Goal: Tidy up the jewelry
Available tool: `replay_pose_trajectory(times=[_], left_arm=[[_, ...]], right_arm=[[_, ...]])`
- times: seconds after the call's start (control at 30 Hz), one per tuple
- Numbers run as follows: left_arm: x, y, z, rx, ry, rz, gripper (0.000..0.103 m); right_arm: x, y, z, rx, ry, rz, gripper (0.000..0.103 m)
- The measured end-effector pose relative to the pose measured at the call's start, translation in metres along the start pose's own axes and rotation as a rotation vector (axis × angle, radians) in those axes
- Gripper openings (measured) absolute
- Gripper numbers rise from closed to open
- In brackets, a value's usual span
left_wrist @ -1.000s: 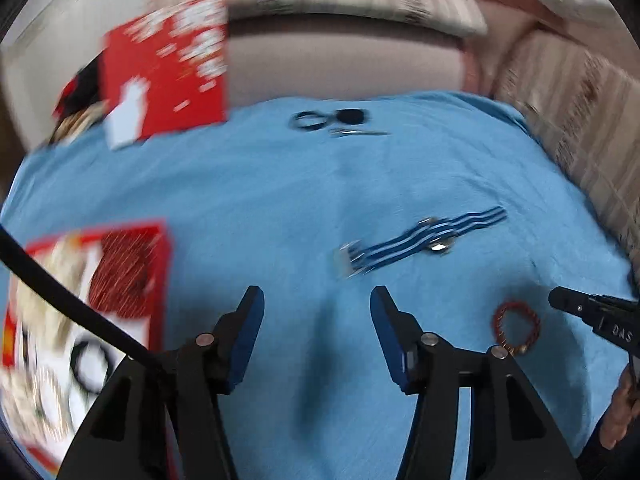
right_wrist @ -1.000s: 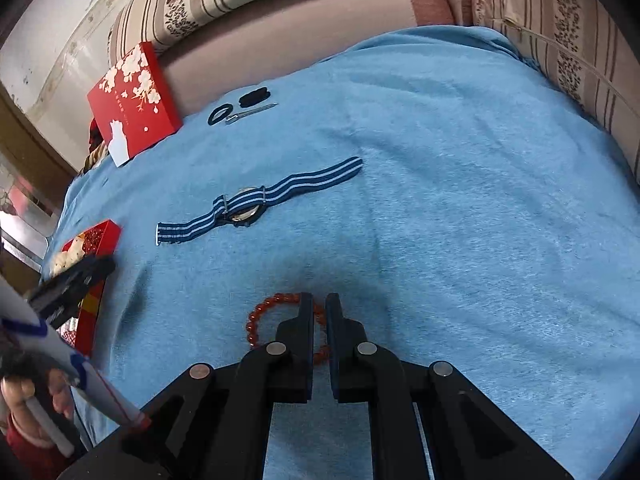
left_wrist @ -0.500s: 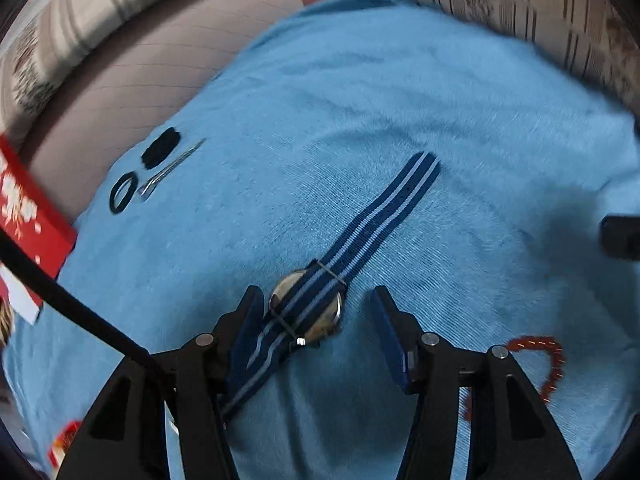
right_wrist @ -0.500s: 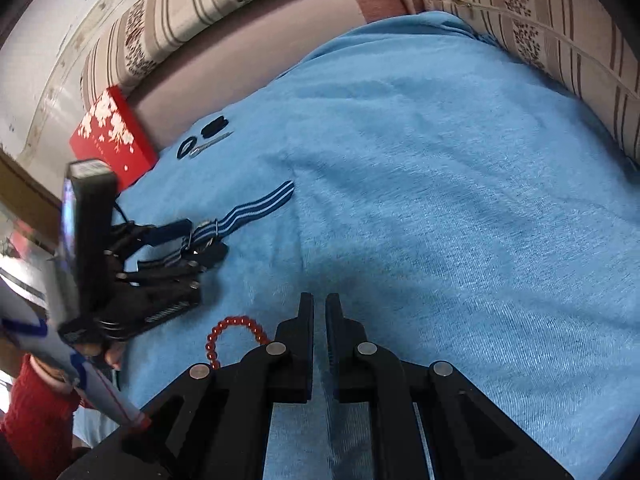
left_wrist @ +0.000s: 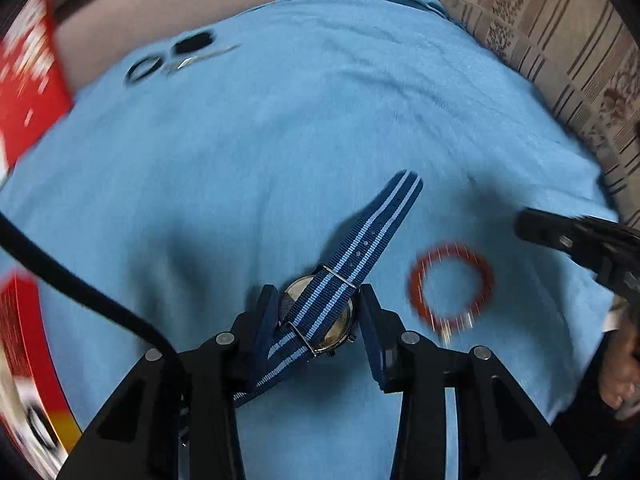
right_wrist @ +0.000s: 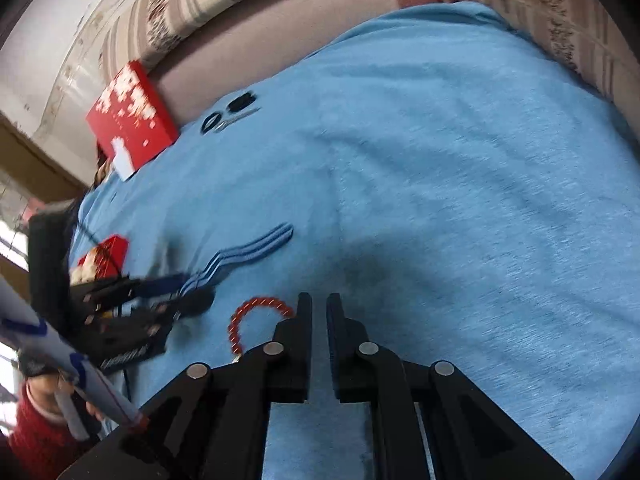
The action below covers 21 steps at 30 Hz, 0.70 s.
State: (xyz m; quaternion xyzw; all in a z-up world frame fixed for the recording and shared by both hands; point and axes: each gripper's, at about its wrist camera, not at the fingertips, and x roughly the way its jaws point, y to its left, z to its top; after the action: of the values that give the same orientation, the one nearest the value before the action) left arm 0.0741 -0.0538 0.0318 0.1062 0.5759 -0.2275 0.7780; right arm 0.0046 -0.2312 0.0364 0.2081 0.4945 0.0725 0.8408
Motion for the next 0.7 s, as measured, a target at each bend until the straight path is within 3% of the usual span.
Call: replay_pose_trajectory(times=[0.07, 0.1, 0.27, 0.47, 0.53, 0.6, 0.7], left_arm=[[-0.009, 0.003, -0.021, -0.052, -0.016, -0.013, 0.039], [-0.012, 0.005, -0.031, -0.071, -0.028, -0.011, 0.039], [-0.014, 0.003, -0.047, -0.11, -0.079, 0.007, 0.04], [-0.01, -0.005, -0.055, -0.084, -0.121, 0.066, 0.041], [-0.015, -0.001, -0.057, -0.109, -0.131, 0.055, 0.041], [-0.023, 0.003, -0.06, -0.137, -0.148, 0.042, 0.04], [-0.046, 0.009, -0.07, -0.171, -0.205, 0.042, 0.04]], right_arm=[[0.005, 0.005, -0.004, -0.005, 0.021, 0.022, 0.036], [0.008, 0.007, -0.006, -0.008, 0.028, 0.024, 0.039], [0.022, 0.017, -0.015, -0.045, 0.063, -0.022, 0.04], [0.029, 0.037, -0.021, -0.158, 0.022, -0.12, 0.04], [0.033, 0.048, -0.023, -0.216, 0.011, -0.16, 0.036], [0.038, 0.058, -0.026, -0.27, 0.001, -0.196, 0.009], [0.038, 0.066, -0.028, -0.277, -0.016, -0.19, 0.008]])
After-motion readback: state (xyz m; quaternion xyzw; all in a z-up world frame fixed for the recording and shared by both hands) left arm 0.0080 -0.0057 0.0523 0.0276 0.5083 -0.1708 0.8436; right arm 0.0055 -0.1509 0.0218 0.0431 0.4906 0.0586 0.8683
